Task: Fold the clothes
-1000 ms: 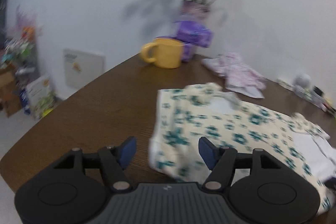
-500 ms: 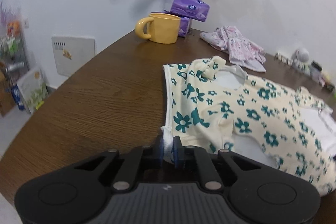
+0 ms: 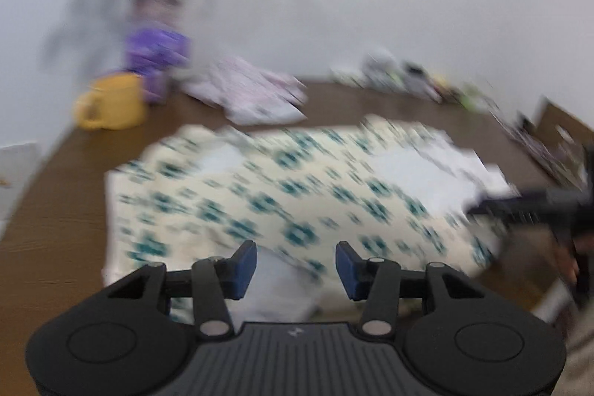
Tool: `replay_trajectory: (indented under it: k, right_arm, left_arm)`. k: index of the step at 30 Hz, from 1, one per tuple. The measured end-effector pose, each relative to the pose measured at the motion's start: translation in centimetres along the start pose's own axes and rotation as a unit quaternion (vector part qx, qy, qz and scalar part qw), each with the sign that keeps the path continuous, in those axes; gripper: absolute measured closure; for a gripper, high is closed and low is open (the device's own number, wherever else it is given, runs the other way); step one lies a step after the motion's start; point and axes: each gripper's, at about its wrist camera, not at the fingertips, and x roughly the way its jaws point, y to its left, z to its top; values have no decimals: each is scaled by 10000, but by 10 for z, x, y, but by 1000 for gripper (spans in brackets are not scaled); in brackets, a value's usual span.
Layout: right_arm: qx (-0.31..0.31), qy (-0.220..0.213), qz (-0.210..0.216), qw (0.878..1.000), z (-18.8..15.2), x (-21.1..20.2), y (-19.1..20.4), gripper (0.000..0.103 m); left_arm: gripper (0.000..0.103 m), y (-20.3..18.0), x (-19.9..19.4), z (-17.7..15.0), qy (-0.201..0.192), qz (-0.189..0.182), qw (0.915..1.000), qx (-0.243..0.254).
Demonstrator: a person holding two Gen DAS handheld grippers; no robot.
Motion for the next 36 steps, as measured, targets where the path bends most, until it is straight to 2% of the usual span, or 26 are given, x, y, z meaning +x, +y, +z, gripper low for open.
replay_trajectory:
  k: [2, 4, 6, 9, 11, 14, 17, 19, 24, 25, 28, 30, 31, 33, 36]
  right_arm:
    - [-31, 0, 18, 10000, -1, -2, 0, 61]
    - [-62, -1, 35, 10000, -2, -4, 0, 60]
    - [-103, 28, 13, 9999, -1, -4, 1, 59]
    - [-172, 70, -30, 9998, 1, -4, 3, 59]
    - [-228, 82, -63, 9997, 2, -4, 8, 59]
    - [-210, 51, -185, 9996, 2, -9, 19, 59]
    - [-94, -6, -323, 9994, 0, -15, 36, 59]
    - [-2, -39, -401, 9992, -2, -19, 49, 59]
    - [264, 95, -333, 9990, -8, -18, 78, 59]
    - [307, 105, -335, 9989, -10, -19, 84, 59]
    - [362, 73, -385, 9986, -13, -21, 104, 59]
    - [354, 61, -394, 9986, -15, -22, 118, 60]
    - [327, 55, -397, 9987, -16, -22, 125, 60]
    - [260, 57, -472, 9985, -17, -20, 137, 60]
    - [320, 59, -584, 9978, -18, -20, 145, 60]
  left_arm:
    - [56, -2, 8, -1, 312, -302, 9986, 294]
    - [50, -4, 10, -3, 546, -497, 9949, 682]
    - [50, -8, 14, -3, 802, -562, 9883, 1170]
    - [50, -9, 27, 2, 1177, -680, 9740, 1811]
    - [50, -6, 35, 5, 1376, -962, 9649, 2019]
    - [51, 1, 43, 9, 1484, -1292, 9557, 2188]
    - [61, 8, 45, 15, 1507, -1727, 9458, 2300]
    - [73, 14, 47, 18, 1581, -2131, 9358, 2323]
    - [91, 31, 57, 30, 1973, -2932, 9098, 2178]
    - [92, 34, 58, 31, 2054, -3102, 9037, 2119]
    - [92, 41, 58, 32, 2274, -3667, 8781, 2067]
    - [91, 41, 61, 31, 2425, -3920, 8621, 2106]
    - [91, 40, 62, 30, 2466, -3900, 8606, 2156]
    - [90, 37, 66, 29, 2450, -3765, 8640, 2273]
    - [81, 33, 67, 30, 2280, -3651, 8700, 2404]
